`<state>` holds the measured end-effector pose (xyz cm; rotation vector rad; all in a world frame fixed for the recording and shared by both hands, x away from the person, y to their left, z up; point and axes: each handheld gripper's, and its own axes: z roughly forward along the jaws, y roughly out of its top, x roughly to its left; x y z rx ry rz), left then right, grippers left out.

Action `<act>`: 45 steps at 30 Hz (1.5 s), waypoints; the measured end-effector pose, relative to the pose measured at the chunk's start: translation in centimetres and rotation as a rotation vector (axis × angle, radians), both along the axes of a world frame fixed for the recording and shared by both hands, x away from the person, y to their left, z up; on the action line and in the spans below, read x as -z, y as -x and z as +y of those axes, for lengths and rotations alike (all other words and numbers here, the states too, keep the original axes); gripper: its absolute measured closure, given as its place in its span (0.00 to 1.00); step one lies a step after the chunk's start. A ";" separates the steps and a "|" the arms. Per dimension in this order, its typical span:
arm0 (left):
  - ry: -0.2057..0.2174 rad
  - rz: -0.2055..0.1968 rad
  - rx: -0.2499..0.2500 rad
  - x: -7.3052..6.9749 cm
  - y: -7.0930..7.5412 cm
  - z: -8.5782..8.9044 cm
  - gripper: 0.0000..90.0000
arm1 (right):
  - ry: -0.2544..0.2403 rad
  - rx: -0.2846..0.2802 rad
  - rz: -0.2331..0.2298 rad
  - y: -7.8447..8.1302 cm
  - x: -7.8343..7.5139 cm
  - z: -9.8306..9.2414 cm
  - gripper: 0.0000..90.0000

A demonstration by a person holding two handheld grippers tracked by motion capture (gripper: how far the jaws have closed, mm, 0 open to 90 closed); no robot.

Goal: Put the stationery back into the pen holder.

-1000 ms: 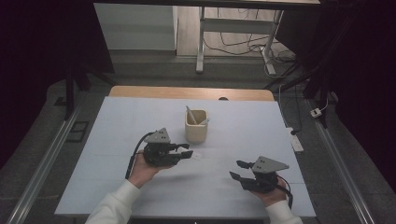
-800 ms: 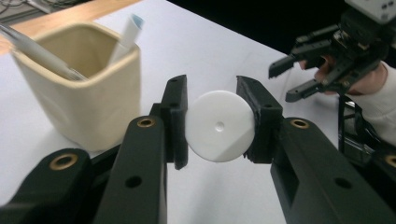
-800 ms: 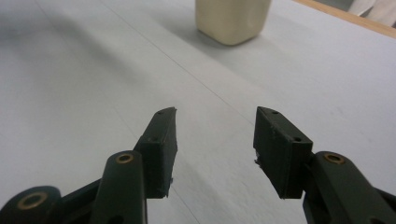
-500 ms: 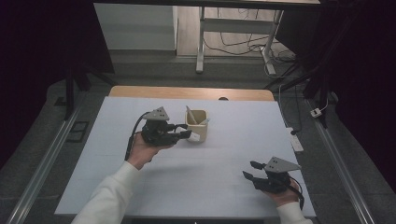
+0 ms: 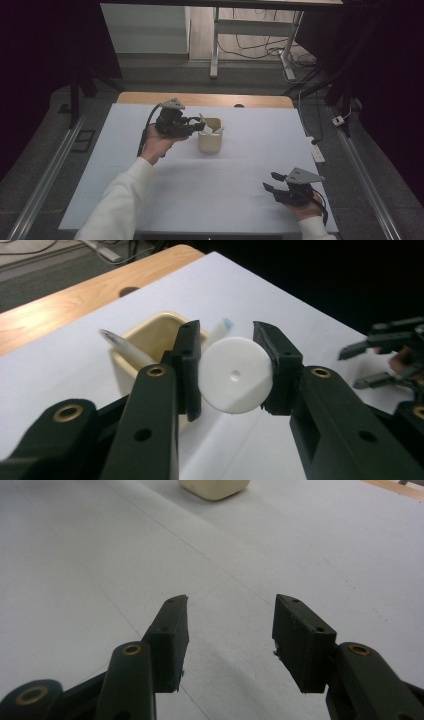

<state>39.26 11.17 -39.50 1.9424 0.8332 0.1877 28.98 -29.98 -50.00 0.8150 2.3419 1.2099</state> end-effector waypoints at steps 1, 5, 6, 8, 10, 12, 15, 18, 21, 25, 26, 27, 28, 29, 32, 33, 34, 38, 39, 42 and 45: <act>-0.009 0.004 -0.005 0.0 -0.3 -0.1 0.72 | 0.003 0.005 0.001 0.0 0.0 0.0 0.53; -0.034 0.028 -0.034 0.1 -1.7 -0.9 0.72 | 0.008 0.002 0.000 -0.1 0.0 0.0 0.53; -0.047 0.032 -0.036 0.2 -2.0 -1.1 0.72 | 0.008 0.002 0.002 -0.1 0.1 0.0 0.53; -0.063 0.044 -0.042 0.3 -2.5 -1.7 0.72 | 0.009 -0.002 0.001 -0.1 0.1 0.0 0.53; -0.077 0.049 -0.040 0.5 -2.9 -2.1 0.72 | 0.011 -0.004 0.001 -0.1 0.1 0.0 0.53; -0.090 0.047 -0.043 0.6 -3.1 -2.5 0.72 | 0.011 -0.005 0.002 -0.1 0.1 0.0 0.53; -0.082 0.054 -0.045 1.0 -3.4 -2.8 0.72 | 0.009 -0.005 0.000 -0.1 0.2 0.0 0.53; -0.101 0.045 -0.046 1.3 -3.4 -3.1 0.71 | 0.016 -0.005 0.003 0.0 0.2 0.0 0.53; -0.095 0.022 -0.058 1.3 -3.0 -3.0 0.54 | 0.027 -0.002 0.003 0.0 0.2 0.1 0.52; -0.089 -0.017 -0.056 1.0 -1.8 -2.3 0.43 | 0.028 -0.001 0.004 0.0 0.3 0.0 0.52; -0.099 -0.026 -0.051 1.0 -1.5 -2.2 0.42 | 0.027 0.000 0.004 0.0 0.3 0.0 0.52; -0.106 -0.034 -0.051 1.0 -1.2 -2.0 0.41 | 0.023 0.000 0.002 0.0 0.3 0.0 0.52; -0.107 -0.039 -0.050 1.0 -0.8 -1.7 0.40 | 0.023 0.000 0.001 0.0 0.3 0.0 0.52; -0.102 -0.043 -0.047 1.1 -0.4 -1.4 0.40 | 0.023 0.000 0.000 0.0 0.3 0.0 0.52; -0.097 -0.049 -0.039 1.3 0.4 -0.8 0.40 | 0.027 0.003 0.004 0.0 0.3 0.0 0.52; -0.102 -0.055 -0.034 1.4 0.8 -0.6 0.40 | 0.033 0.004 0.003 0.0 0.3 0.0 0.52; -0.106 -0.061 -0.031 1.5 1.1 -0.4 0.41 | 0.033 0.005 0.002 0.0 0.3 0.0 0.52; -0.110 -0.081 -0.015 2.2 2.8 0.6 0.41 | 0.026 0.003 0.001 0.0 0.3 0.0 0.52; -0.111 -0.082 -0.009 2.4 3.2 0.8 0.41 | 0.024 0.004 0.002 0.0 0.3 0.0 0.52; -0.116 -0.084 0.000 3.1 4.6 1.6 0.42 | 0.030 0.010 0.002 0.0 0.2 -0.1 0.52; -0.103 -0.082 -0.004 3.9 6.1 2.7 0.41 | 0.026 0.014 0.001 0.0 0.2 -0.2 0.52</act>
